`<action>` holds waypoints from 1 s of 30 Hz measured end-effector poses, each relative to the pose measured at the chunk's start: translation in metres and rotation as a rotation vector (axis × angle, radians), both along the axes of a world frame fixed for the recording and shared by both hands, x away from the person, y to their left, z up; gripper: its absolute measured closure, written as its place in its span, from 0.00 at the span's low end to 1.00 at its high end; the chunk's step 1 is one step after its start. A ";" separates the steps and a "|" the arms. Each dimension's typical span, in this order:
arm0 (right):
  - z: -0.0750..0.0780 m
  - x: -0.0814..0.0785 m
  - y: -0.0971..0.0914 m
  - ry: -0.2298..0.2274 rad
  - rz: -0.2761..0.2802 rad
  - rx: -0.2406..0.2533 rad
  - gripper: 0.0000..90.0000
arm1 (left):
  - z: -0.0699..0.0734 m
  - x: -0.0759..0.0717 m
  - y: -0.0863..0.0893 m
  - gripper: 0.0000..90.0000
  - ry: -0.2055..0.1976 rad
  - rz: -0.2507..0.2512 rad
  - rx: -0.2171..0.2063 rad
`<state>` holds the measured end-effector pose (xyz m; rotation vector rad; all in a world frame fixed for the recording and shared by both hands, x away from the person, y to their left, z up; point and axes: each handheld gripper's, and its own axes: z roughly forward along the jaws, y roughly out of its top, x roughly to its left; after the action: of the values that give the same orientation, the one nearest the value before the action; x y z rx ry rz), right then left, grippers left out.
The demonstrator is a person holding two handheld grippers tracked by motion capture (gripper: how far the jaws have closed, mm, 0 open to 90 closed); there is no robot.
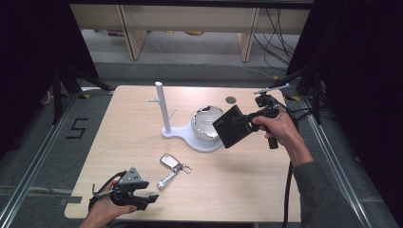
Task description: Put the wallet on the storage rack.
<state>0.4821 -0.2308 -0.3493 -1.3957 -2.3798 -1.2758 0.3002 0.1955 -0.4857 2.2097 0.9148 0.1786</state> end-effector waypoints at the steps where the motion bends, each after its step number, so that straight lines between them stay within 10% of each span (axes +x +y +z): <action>1: -0.002 0.003 -0.001 -0.016 -0.009 -0.001 0.86 | -0.001 0.001 0.002 0.40 -0.010 -0.007 0.021; 30: -0.026 0.052 0.017 0.088 -0.198 0.072 0.86 | -0.004 -0.001 0.006 0.37 -0.003 0.019 0.022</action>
<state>0.5340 -0.2140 -0.3750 -1.6627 -2.1621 -1.2991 0.2994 0.2017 -0.4892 2.2210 0.9363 0.2019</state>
